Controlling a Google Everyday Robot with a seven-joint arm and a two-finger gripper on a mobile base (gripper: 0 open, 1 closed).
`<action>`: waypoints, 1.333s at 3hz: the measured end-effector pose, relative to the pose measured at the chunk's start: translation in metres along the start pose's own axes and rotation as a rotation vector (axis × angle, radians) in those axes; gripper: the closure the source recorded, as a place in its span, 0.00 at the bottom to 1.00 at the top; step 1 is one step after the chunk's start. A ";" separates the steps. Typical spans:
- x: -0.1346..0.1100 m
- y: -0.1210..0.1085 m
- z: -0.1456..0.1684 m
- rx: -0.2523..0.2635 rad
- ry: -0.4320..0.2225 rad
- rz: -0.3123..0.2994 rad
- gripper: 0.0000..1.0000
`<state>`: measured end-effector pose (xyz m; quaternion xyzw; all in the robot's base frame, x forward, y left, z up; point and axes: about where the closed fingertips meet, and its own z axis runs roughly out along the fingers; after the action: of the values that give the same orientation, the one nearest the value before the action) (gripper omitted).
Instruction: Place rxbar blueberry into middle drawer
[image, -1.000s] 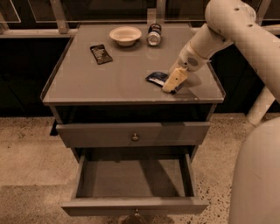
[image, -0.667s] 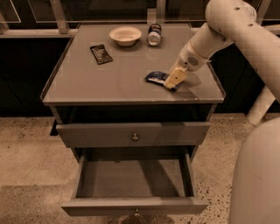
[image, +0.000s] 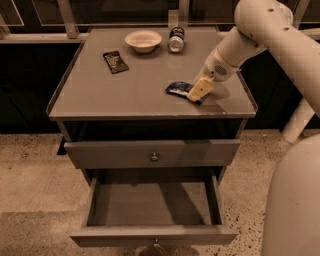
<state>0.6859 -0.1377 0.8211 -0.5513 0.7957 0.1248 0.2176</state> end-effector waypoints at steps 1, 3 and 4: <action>-0.004 0.000 -0.008 0.000 0.000 0.000 1.00; 0.008 0.023 -0.024 -0.011 -0.043 0.022 1.00; -0.008 0.083 -0.069 0.000 -0.241 0.036 1.00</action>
Offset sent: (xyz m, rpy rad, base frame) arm -0.1603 -0.0731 0.0407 0.2004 0.0052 -0.0238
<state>0.5968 -0.1315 0.8814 -0.5178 0.7737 0.1938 0.3093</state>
